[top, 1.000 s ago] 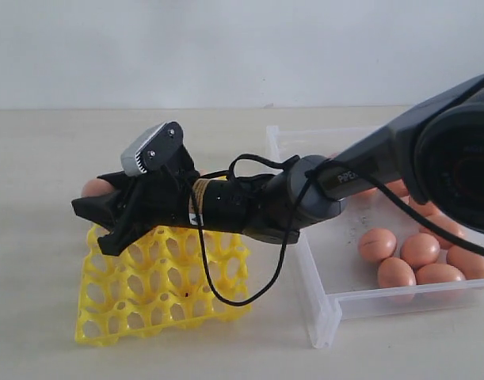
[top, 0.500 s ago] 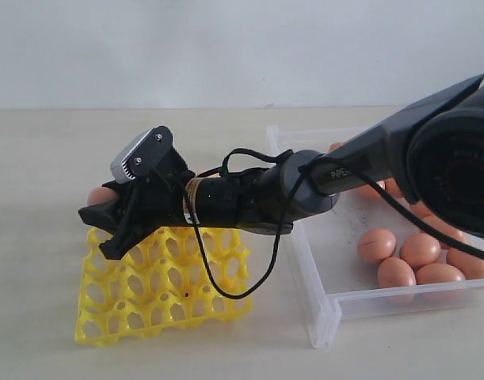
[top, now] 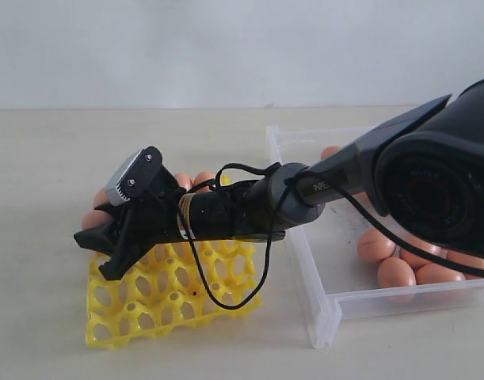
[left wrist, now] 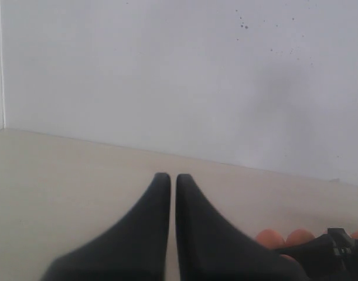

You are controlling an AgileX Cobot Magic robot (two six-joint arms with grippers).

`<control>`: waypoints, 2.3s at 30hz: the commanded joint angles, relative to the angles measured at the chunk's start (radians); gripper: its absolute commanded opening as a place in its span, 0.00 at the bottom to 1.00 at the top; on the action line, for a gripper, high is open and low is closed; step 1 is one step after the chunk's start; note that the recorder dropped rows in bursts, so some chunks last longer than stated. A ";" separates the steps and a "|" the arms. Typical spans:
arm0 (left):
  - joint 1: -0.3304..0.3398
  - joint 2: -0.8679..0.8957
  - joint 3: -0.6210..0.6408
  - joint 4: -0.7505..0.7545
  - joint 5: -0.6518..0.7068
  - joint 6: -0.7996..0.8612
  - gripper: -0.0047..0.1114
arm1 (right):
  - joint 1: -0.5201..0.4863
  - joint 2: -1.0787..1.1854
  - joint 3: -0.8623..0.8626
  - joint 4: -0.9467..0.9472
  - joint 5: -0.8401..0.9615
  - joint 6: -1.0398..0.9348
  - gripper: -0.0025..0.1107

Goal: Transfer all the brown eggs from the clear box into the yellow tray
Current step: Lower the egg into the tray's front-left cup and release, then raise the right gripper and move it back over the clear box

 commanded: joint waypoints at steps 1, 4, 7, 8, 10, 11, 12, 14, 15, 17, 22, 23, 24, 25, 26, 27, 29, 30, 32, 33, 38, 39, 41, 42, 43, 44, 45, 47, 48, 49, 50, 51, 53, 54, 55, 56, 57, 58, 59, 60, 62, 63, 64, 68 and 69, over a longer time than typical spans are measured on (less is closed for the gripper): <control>-0.002 -0.002 0.003 -0.009 -0.003 -0.009 0.07 | 0.001 0.003 -0.004 -0.003 0.001 0.010 0.02; -0.002 -0.002 0.003 -0.009 -0.003 -0.009 0.07 | 0.001 0.003 -0.004 0.002 0.001 0.010 0.02; -0.002 -0.002 0.003 -0.009 -0.003 -0.009 0.07 | 0.001 0.003 -0.004 0.006 0.001 0.021 0.09; -0.002 -0.002 0.003 -0.009 -0.003 -0.009 0.07 | 0.001 0.003 -0.004 0.009 0.001 0.021 0.14; -0.002 -0.002 0.003 -0.009 -0.003 -0.009 0.07 | 0.001 0.003 -0.004 0.013 0.001 0.026 0.24; -0.002 -0.002 0.003 -0.009 -0.003 -0.009 0.07 | 0.001 0.003 -0.004 0.023 0.001 0.032 0.31; -0.002 -0.002 0.003 -0.009 -0.003 -0.009 0.07 | 0.001 0.003 -0.004 0.031 0.001 0.036 0.36; -0.002 -0.002 0.003 -0.009 -0.003 -0.009 0.07 | 0.001 0.003 -0.004 0.039 0.001 0.036 0.44; -0.002 -0.002 0.003 -0.009 -0.003 -0.009 0.07 | 0.001 0.003 -0.004 0.041 0.001 0.036 0.47; -0.002 -0.002 0.003 -0.009 -0.003 -0.009 0.07 | 0.001 0.003 -0.004 0.048 0.001 0.036 0.48; -0.002 -0.002 0.003 -0.009 -0.003 -0.009 0.07 | 0.001 0.003 -0.004 0.075 0.001 0.041 0.48; -0.002 -0.002 0.003 -0.009 -0.003 -0.009 0.07 | 0.001 0.003 -0.004 0.081 0.001 0.041 0.48; -0.002 -0.002 0.003 -0.009 -0.003 -0.009 0.07 | 0.001 0.001 -0.004 0.090 0.001 0.043 0.48; -0.002 -0.002 0.003 -0.009 -0.003 -0.009 0.07 | 0.001 -0.006 -0.004 0.095 0.007 0.043 0.48; -0.002 -0.002 0.003 -0.009 -0.003 -0.009 0.07 | 0.001 -0.011 -0.004 0.094 0.013 0.043 0.48; -0.002 -0.002 0.003 -0.009 -0.001 -0.009 0.07 | 0.001 -0.021 -0.004 0.094 0.015 0.043 0.48; -0.002 -0.002 0.003 -0.009 -0.001 -0.009 0.07 | 0.001 -0.043 -0.004 0.094 0.027 0.051 0.48; -0.002 -0.002 0.003 -0.009 -0.001 -0.009 0.07 | 0.001 -0.058 -0.004 0.094 0.042 0.060 0.48; -0.002 -0.002 0.003 -0.009 -0.001 -0.009 0.07 | 0.001 -0.086 -0.004 0.093 0.074 0.072 0.48; -0.002 -0.002 0.003 -0.009 -0.001 -0.009 0.07 | 0.001 -0.104 -0.004 0.093 0.094 0.077 0.48; -0.002 -0.002 0.003 -0.009 -0.001 -0.009 0.07 | 0.001 -0.177 -0.004 0.058 0.211 0.151 0.48; -0.002 -0.002 0.003 -0.009 -0.001 -0.009 0.07 | 0.001 -0.201 -0.004 0.033 0.242 0.196 0.47; -0.002 -0.002 0.003 -0.009 -0.001 -0.009 0.07 | 0.001 -0.247 -0.004 -0.023 0.309 0.279 0.43; -0.002 -0.002 0.003 -0.009 -0.003 -0.009 0.07 | 0.001 -0.276 -0.004 -0.069 0.355 0.326 0.36; -0.002 -0.002 0.003 -0.009 -0.003 -0.009 0.07 | 0.001 -0.302 -0.004 -0.118 0.405 0.375 0.29; -0.002 -0.002 0.003 -0.009 -0.003 -0.009 0.07 | 0.001 -0.335 -0.004 -0.193 0.458 0.423 0.19; -0.002 -0.002 0.003 -0.009 -0.003 -0.009 0.07 | 0.001 -0.370 -0.004 -0.277 0.507 0.476 0.07; -0.002 -0.002 0.003 -0.009 -0.003 -0.009 0.07 | 0.001 -0.440 0.001 -0.449 0.599 0.586 0.02; -0.002 -0.002 0.003 -0.009 -0.003 -0.009 0.07 | 0.001 -0.475 0.010 -0.528 0.650 0.649 0.02; -0.002 -0.002 0.003 -0.009 -0.003 -0.009 0.07 | 0.001 -0.503 0.023 -0.574 0.692 0.694 0.02; -0.002 -0.002 0.003 -0.009 -0.003 -0.009 0.07 | 0.001 -0.538 0.038 -0.606 0.741 0.726 0.02; -0.002 -0.002 0.003 -0.009 -0.003 -0.009 0.07 | -0.001 -0.571 0.056 -0.612 0.781 0.732 0.02; -0.002 -0.002 0.003 -0.009 -0.003 -0.009 0.07 | -0.012 -0.624 0.089 -0.612 0.850 0.732 0.02; -0.002 -0.002 0.003 -0.009 -0.003 -0.009 0.07 | -0.025 -0.650 0.108 -0.607 0.877 0.732 0.02; -0.002 -0.002 0.003 -0.009 -0.003 -0.009 0.07 | -0.039 -0.673 0.126 -0.594 0.904 0.729 0.02; -0.002 -0.002 0.003 -0.009 -0.003 -0.009 0.07 | -0.055 -0.693 0.147 -0.572 0.932 0.716 0.02; -0.002 -0.002 0.003 -0.009 -0.003 -0.009 0.07 | -0.070 -0.709 0.168 -0.536 0.968 0.682 0.02; -0.002 -0.002 0.003 -0.009 -0.003 -0.009 0.07 | -0.083 -0.718 0.184 -0.499 1.006 0.640 0.02; -0.002 -0.002 0.003 -0.009 -0.003 -0.009 0.07 | -0.093 -0.726 0.200 -0.444 1.068 0.566 0.02; -0.002 -0.002 0.003 -0.009 -0.003 -0.009 0.07 | -0.102 -0.728 0.210 -0.378 1.154 0.465 0.02; -0.002 -0.002 0.003 -0.009 -0.003 -0.009 0.07 | -0.118 -0.724 0.212 -0.256 1.339 0.250 0.02; -0.002 -0.002 0.003 -0.009 -0.003 -0.009 0.07 | -0.130 -0.718 0.212 -0.200 1.421 0.139 0.02; -0.002 -0.002 0.003 -0.009 -0.003 -0.009 0.07 | -0.147 -0.716 0.212 -0.144 1.489 0.055 0.02; -0.002 -0.002 0.003 -0.009 -0.003 -0.009 0.07 | -0.256 -0.716 0.212 0.170 1.530 -0.170 0.02; -0.002 -0.002 0.003 -0.009 -0.003 -0.009 0.07 | -0.293 -0.714 0.212 0.281 1.514 -0.238 0.02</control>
